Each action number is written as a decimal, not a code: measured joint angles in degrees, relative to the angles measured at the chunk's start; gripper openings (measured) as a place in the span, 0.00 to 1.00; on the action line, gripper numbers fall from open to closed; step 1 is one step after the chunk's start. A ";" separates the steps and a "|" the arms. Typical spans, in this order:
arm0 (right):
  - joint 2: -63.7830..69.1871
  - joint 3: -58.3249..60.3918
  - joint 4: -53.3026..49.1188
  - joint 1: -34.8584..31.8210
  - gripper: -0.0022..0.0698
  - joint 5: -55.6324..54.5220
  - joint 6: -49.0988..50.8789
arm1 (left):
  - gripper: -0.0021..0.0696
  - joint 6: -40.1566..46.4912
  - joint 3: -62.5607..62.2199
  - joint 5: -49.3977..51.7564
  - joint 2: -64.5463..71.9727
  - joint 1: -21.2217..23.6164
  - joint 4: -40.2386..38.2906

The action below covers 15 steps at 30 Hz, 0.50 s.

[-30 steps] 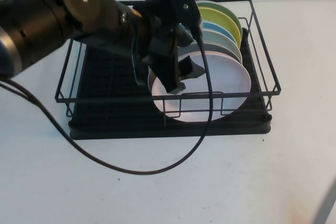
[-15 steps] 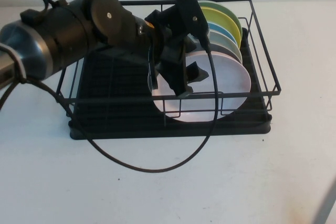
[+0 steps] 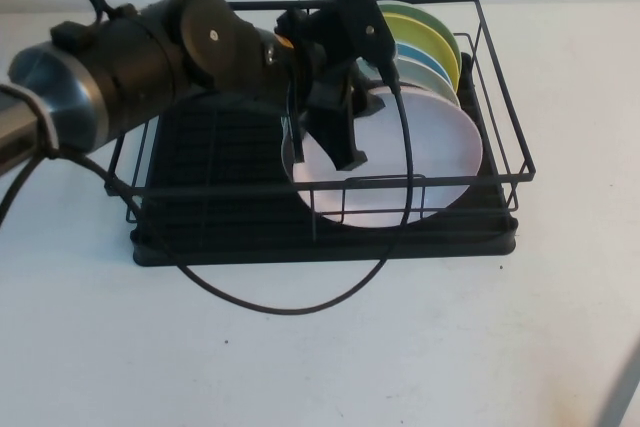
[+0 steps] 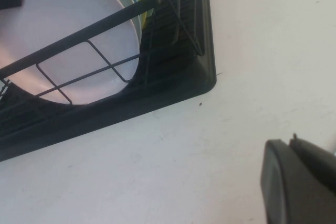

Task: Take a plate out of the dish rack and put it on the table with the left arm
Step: Grasp the plate from the shelf, then place the plate from the table

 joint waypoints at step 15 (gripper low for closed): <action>0.00 0.00 0.00 0.00 0.00 0.00 0.00 | 0.11 -11.94 -0.02 -3.70 -21.75 0.40 -0.34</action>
